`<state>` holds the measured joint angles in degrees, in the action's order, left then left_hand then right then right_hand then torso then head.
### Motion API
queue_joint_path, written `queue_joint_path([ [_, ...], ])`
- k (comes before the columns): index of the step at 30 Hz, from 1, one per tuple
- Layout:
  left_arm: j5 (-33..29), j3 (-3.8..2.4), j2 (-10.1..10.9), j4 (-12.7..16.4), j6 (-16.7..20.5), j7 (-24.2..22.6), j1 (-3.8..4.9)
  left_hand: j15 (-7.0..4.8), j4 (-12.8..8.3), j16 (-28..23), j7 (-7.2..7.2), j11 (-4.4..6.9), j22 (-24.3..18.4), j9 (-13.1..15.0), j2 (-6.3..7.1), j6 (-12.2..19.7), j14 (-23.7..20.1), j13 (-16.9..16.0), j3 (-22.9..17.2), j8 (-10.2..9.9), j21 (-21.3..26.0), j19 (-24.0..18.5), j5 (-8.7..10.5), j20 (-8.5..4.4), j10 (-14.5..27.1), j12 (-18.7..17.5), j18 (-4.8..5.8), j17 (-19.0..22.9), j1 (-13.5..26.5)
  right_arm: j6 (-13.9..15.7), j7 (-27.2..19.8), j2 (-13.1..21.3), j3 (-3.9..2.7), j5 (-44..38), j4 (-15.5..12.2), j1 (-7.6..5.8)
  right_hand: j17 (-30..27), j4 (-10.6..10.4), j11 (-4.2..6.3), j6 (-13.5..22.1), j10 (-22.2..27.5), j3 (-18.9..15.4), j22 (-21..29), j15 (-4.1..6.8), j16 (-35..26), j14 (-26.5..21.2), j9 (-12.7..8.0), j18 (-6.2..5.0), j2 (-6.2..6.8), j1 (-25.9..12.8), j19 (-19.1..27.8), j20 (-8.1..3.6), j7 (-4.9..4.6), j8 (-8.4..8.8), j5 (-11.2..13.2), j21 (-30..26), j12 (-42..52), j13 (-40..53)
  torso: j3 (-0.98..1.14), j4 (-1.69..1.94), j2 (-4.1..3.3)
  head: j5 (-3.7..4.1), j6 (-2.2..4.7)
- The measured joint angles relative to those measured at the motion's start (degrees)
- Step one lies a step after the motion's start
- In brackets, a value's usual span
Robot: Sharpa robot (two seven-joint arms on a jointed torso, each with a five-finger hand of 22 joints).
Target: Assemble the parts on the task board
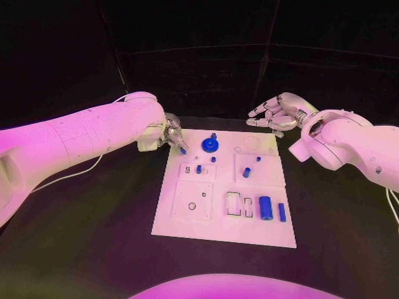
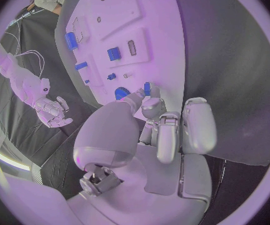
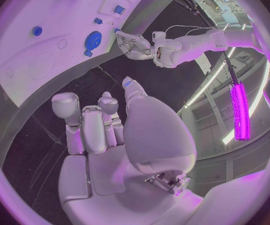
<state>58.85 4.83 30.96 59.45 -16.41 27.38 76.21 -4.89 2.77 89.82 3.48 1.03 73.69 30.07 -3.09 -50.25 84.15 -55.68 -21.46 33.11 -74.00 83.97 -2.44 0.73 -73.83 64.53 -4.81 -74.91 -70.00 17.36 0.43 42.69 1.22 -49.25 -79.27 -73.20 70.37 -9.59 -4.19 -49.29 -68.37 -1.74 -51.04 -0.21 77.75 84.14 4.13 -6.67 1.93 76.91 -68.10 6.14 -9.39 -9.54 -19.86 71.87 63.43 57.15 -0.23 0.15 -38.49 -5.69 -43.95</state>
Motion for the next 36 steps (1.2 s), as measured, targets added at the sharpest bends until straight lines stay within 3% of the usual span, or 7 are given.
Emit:
queue_joint_path([
  [8, -0.2, 0.00, 4.3, 7.4, 4.0, 0.0, 0.02, 0.00, -0.5, 0.0, 0.01, 0.11, 0.2, 0.8, 1.81, 0.0, 0.0, 0.0, -5.7, 1.4, 0.0, 0.0, 0.02, 0.00, -0.5, 0.0, 0.00, 0.0, 3.2, 0.0, 0.0, 0.2, 0.00, 0.0, 0.1, 0.00, 0.0, 0.0, 0.00, 0.0, 0.0, 0.0, 0.0, 0.00, 0.0, 0.0, 0.0, 0.00, 0.00, 0.0, 0.0, 0.00, 0.00, 0.00, 0.0, 0.0, 0.0, 0.0, -0.01, 0.00, -0.01, 0.05, -0.03],
  [20, -0.3, 0.12, 10.5, 17.7, 9.2, 0.2, -0.74, 0.00, -0.8, 0.0, 0.02, 0.19, 0.3, 1.0, 2.41, 0.0, 0.0, 0.0, -6.8, 1.7, 0.0, 0.0, -0.06, 0.00, -0.6, 0.0, 0.00, 0.0, 3.8, 0.0, 0.0, 0.4, 0.00, 0.0, 0.4, 0.00, 0.0, 0.0, 0.00, 0.0, 0.0, 0.0, 0.0, 0.00, 0.0, 0.0, 0.0, 0.00, 0.00, 0.0, 0.0, 0.00, 0.00, 0.00, 0.0, 0.0, 0.0, 0.0, -0.05, -0.03, -0.09, 0.16, -0.58],
  [28, -0.3, 0.21, 11.7, 21.3, 11.2, 0.6, -2.22, 0.00, -1.5, 0.0, 0.03, 0.18, 0.3, 1.0, 3.00, 0.0, 0.0, 0.1, -7.8, 1.7, 0.0, 0.0, -0.22, 0.00, -0.6, 0.0, 0.00, 0.0, 4.4, 0.0, 0.0, 0.3, 0.00, 0.0, 0.6, 0.00, 0.0, 0.0, 0.00, 0.0, 0.0, 0.0, 0.0, 0.00, 0.0, 0.0, 0.0, 0.00, 0.00, 0.0, 0.0, 0.00, 0.00, 0.00, 0.0, 0.0, 0.0, 0.0, -0.07, -0.03, -0.08, -0.41, -0.74],
  [36, 1.3, 0.26, 11.7, 22.3, 11.6, 0.9, -3.07, 0.00, -1.7, 0.0, 0.11, 0.17, 0.2, 1.0, 3.00, 0.1, 0.0, 0.5, -8.3, 2.0, 0.3, 0.0, -0.22, 0.00, -0.6, 0.0, 0.00, 0.0, 4.4, 0.0, 0.1, 0.2, 0.00, 0.0, 0.7, 0.00, 0.0, 0.1, 0.00, 0.0, 0.0, -0.1, 0.0, 0.00, 0.0, 0.0, 0.0, 0.00, -0.25, 0.2, 0.0, 0.00, 0.00, -0.23, -0.3, 0.0, 0.3, 0.0, -0.06, -0.16, -0.08, -0.58, -0.85],
])
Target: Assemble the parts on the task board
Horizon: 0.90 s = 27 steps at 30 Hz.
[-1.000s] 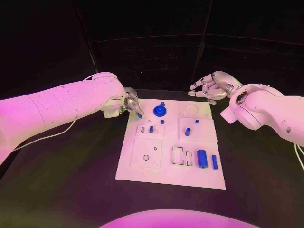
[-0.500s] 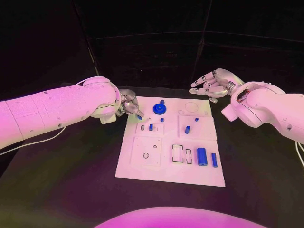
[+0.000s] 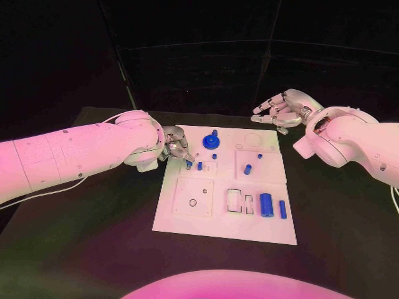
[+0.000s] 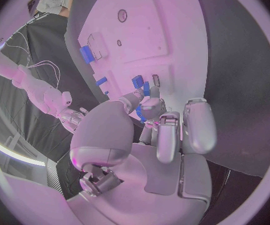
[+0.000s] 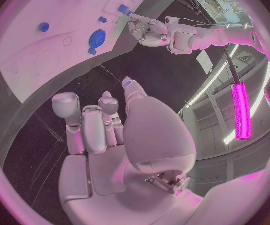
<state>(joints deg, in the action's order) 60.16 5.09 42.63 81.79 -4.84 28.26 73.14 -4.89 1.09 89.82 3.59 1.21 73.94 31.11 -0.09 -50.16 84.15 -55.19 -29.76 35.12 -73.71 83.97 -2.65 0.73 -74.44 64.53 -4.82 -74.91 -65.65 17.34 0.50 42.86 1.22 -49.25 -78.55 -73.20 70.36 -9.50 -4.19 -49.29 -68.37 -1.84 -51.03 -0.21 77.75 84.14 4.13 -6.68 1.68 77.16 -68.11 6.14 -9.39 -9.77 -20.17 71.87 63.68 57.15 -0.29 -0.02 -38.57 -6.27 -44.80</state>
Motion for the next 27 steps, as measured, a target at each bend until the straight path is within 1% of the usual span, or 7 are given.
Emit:
queue_joint_path([
  [9, 2.8, 0.03, -0.3, -0.2, -0.2, 0.3, -0.32, 0.00, -0.1, 0.0, 0.01, -0.01, 0.0, 0.1, 0.00, 0.0, 0.0, 0.0, -0.1, 0.0, 0.0, 0.0, 0.01, 0.00, 0.0, 0.0, 0.00, 0.0, 0.0, 0.1, 0.0, -0.1, 0.00, 0.0, 0.0, 0.01, 0.0, 0.1, 0.00, 0.0, 0.0, -0.1, 0.0, 0.00, -0.2, 0.0, 0.0, 0.00, -0.13, 0.1, 0.0, 0.00, 0.00, 0.00, 0.0, 0.0, 0.0, 0.0, 0.03, -0.01, 0.00, -0.02, -0.01],
  [11, 3.3, 0.06, -0.4, -0.3, -0.3, 0.3, -0.39, 0.00, -0.1, 0.0, 0.01, -0.01, 0.0, 0.1, 0.00, 0.0, 0.0, 0.0, -0.2, 0.0, 0.0, 0.0, 0.02, 0.00, 0.0, 0.0, 0.00, 0.0, 0.0, 0.1, 0.0, -0.1, 0.00, 0.0, 0.1, 0.01, 0.0, 0.1, 0.00, 0.0, 0.0, -0.1, 0.0, 0.00, -0.2, 0.0, 0.0, 0.00, -0.13, 0.1, 0.0, 0.00, 0.00, 0.00, 0.0, 0.0, 0.0, 0.0, 0.03, -0.01, 0.00, -0.04, -0.10],
  [18, 4.2, 0.07, -0.5, -0.5, -0.7, 0.5, -0.46, 0.00, 0.0, 0.0, 0.09, -0.02, 0.0, 0.1, 0.01, 0.1, 0.0, -0.1, -0.3, 0.3, 0.0, 0.0, 0.22, 0.00, 0.0, 0.0, 0.01, 0.0, 0.0, 0.1, 0.0, -0.1, 0.00, 0.0, 0.1, 0.01, 0.0, 0.1, 0.00, 0.0, 0.0, -0.1, 0.0, 0.00, -0.2, 0.0, 0.0, 0.00, -0.13, 0.1, 0.0, 0.00, 0.00, 0.00, 0.0, 0.0, 0.0, 0.0, 0.04, -0.01, -0.01, -0.12, -0.32],
  [27, 4.7, 0.08, -0.7, -0.5, -1.9, 0.7, -0.49, 0.00, -0.1, 0.0, -0.12, 0.21, 0.0, 0.2, 0.17, -0.1, 0.0, -0.2, -0.4, 0.3, 0.0, 0.0, 0.26, 0.00, -0.2, 0.0, 0.00, 0.0, 0.2, 0.1, 0.0, -0.2, 0.00, 0.0, 0.1, 0.02, 0.0, 0.1, 0.00, 0.0, 0.0, -0.1, 0.0, 0.00, -0.2, 0.0, 0.0, 0.00, -0.13, 0.1, 0.0, 0.00, 0.00, 0.00, 0.0, 0.0, 0.0, 0.0, 0.03, -0.01, -0.02, 0.01, -0.44],
])
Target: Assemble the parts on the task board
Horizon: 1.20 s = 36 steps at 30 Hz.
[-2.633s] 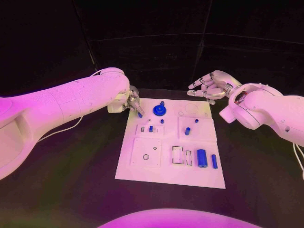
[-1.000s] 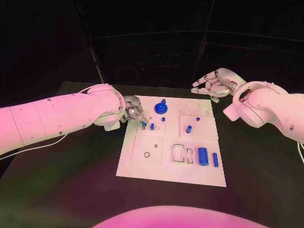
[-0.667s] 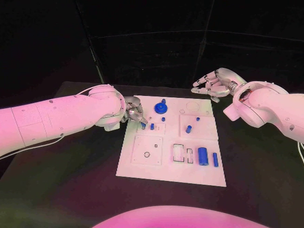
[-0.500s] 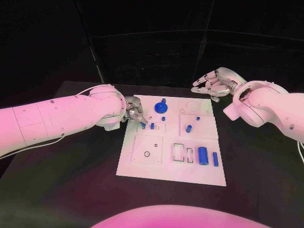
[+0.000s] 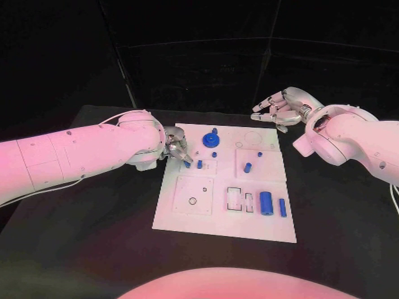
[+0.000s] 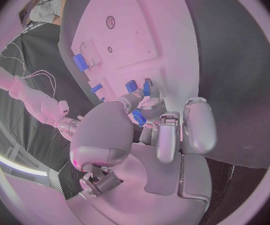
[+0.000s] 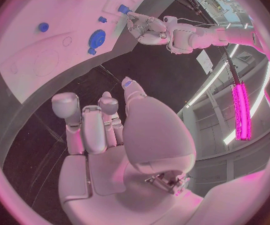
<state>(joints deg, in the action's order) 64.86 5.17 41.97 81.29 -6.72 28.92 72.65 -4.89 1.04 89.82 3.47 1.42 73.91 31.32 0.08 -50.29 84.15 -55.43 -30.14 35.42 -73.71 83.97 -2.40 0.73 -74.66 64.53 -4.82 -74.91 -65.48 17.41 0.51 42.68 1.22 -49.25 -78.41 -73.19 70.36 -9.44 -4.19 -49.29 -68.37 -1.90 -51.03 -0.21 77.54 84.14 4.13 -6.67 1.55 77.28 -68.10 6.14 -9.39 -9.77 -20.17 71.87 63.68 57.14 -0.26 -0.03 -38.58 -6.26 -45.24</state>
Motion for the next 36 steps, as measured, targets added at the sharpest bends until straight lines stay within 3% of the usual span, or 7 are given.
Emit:
queue_joint_path([
  [36, 1.1, -0.06, -0.7, -0.7, -2.7, 0.4, 0.03, 0.00, -0.3, 0.0, -0.19, 0.04, -0.1, 0.4, 0.51, -0.2, 0.0, -0.4, -0.7, 0.7, 0.0, 0.0, -0.24, 0.00, -0.4, 0.3, 0.00, 0.0, 0.5, 0.0, 0.0, -0.1, 0.00, 0.0, 0.0, 0.00, 0.0, 0.0, 0.00, 0.0, 0.0, 0.0, 0.0, 0.00, 0.0, 0.0, 0.0, 0.00, 0.00, 0.0, 0.0, 0.00, 0.00, 0.00, 0.0, 0.0, 0.0, 0.0, 0.01, 0.03, 0.03, -0.07, -0.13],
])
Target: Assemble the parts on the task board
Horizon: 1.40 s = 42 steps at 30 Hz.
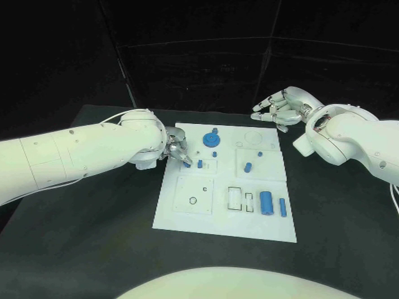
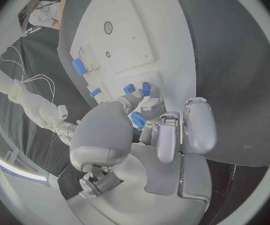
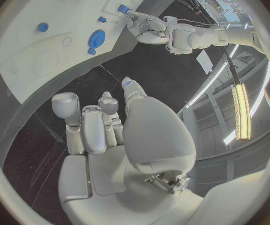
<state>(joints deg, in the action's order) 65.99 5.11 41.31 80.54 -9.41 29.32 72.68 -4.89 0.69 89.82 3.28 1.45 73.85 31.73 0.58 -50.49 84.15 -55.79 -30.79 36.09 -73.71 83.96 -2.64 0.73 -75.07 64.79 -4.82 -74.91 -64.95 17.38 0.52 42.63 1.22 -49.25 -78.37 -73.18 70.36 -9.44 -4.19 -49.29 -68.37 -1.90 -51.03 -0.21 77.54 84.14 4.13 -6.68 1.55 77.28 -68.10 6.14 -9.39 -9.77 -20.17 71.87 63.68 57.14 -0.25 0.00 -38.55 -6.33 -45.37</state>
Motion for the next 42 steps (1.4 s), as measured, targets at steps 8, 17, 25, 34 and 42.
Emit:
queue_joint_path([
  [8, 0.0, 0.01, -0.4, -0.6, -0.3, 0.0, 0.00, -0.13, -0.9, 0.0, -0.51, 0.19, 0.1, 0.4, 0.26, -0.5, -0.1, 0.0, -1.2, 1.0, 0.0, 0.0, 0.00, 0.00, -0.2, 0.0, 0.00, 0.0, 2.0, 0.0, 0.0, 0.0, 0.00, 0.0, 0.0, 0.00, -0.1, 0.0, 0.00, 0.0, 0.0, 0.0, 0.0, 0.00, 0.0, 0.0, 0.0, 0.00, 0.00, 0.0, 0.0, 0.00, 0.00, 0.00, 0.0, 0.0, 0.0, 0.0, 0.02, 0.00, -0.01, 0.00, -0.08],
  [17, 0.1, -0.02, -1.0, -1.2, -0.8, 0.1, 0.05, -0.32, -2.4, 0.0, -0.84, 0.58, 0.5, 0.9, 0.61, -1.0, -0.1, -0.3, -2.2, 1.5, 0.0, 0.0, 0.19, 0.00, -0.6, 0.3, 0.00, 0.0, 3.3, 0.0, 0.0, 0.0, 0.00, 0.0, -0.1, 0.00, -0.1, 0.0, 0.00, 0.0, 0.0, 0.0, 0.0, 0.00, 0.0, 0.0, 0.0, 0.00, 0.00, 0.0, 0.0, 0.00, 0.00, 0.00, 0.0, 0.0, 0.0, 0.0, 0.02, -0.05, -0.01, 0.08, -0.09],
  [25, 0.1, -0.02, -1.2, -1.7, -1.1, 0.2, 0.06, -0.64, -2.4, 0.0, -1.24, 0.80, 0.7, 1.2, 0.47, -1.4, -0.2, -0.5, -1.6, 1.9, 0.0, 0.0, 0.21, 0.00, -0.8, 0.6, 0.00, 0.0, 5.0, 0.0, 0.0, 0.1, 0.00, 0.0, -0.1, 0.00, -0.1, 0.0, 0.00, 0.0, 0.0, 0.0, 0.0, 0.00, 0.0, 0.0, 0.0, 0.00, 0.00, 0.0, 0.0, 0.00, 0.00, 0.00, 0.0, 0.0, 0.0, 0.0, 0.02, -0.05, -0.02, 0.19, -0.09],
  [34, 0.1, 0.01, -1.6, -2.1, -1.2, 0.2, 0.03, -0.64, -1.3, 0.0, -1.63, 0.90, 0.9, 1.3, 0.64, -1.8, -0.2, -0.7, 0.1, 2.2, 0.0, 0.1, 0.21, -0.12, -0.9, 0.9, 0.00, 0.0, 5.9, 0.0, 0.0, 0.2, 0.00, 0.0, -0.1, 0.00, -0.1, 0.0, 0.00, 0.0, 0.0, 0.0, 0.1, 0.00, 0.0, 0.0, 0.0, 0.00, 0.00, 0.0, 0.0, 0.00, 0.00, 0.00, 0.0, 0.0, 0.0, -0.1, 0.02, -0.04, -0.02, 0.24, -0.23],
  [42, 0.1, 0.07, -2.1, -2.6, -1.6, 0.3, -0.05, -0.64, -0.8, 0.0, -1.85, 1.11, 1.1, 1.3, 0.92, -2.1, -0.2, -0.9, 2.1, 2.8, -0.3, 0.0, 0.20, -0.38, -1.1, 0.9, 0.00, 0.0, 6.6, 0.0, 0.0, 0.2, 0.00, 0.0, -0.2, 0.00, -0.1, 0.0, 0.00, 0.0, 0.0, 0.0, 0.1, 0.00, 0.0, 0.0, 0.0, 0.00, 0.00, 0.0, 0.0, 0.00, 0.00, 0.00, 0.0, 0.0, 0.0, -0.1, 0.04, -0.05, -0.02, 0.31, -0.22],
])
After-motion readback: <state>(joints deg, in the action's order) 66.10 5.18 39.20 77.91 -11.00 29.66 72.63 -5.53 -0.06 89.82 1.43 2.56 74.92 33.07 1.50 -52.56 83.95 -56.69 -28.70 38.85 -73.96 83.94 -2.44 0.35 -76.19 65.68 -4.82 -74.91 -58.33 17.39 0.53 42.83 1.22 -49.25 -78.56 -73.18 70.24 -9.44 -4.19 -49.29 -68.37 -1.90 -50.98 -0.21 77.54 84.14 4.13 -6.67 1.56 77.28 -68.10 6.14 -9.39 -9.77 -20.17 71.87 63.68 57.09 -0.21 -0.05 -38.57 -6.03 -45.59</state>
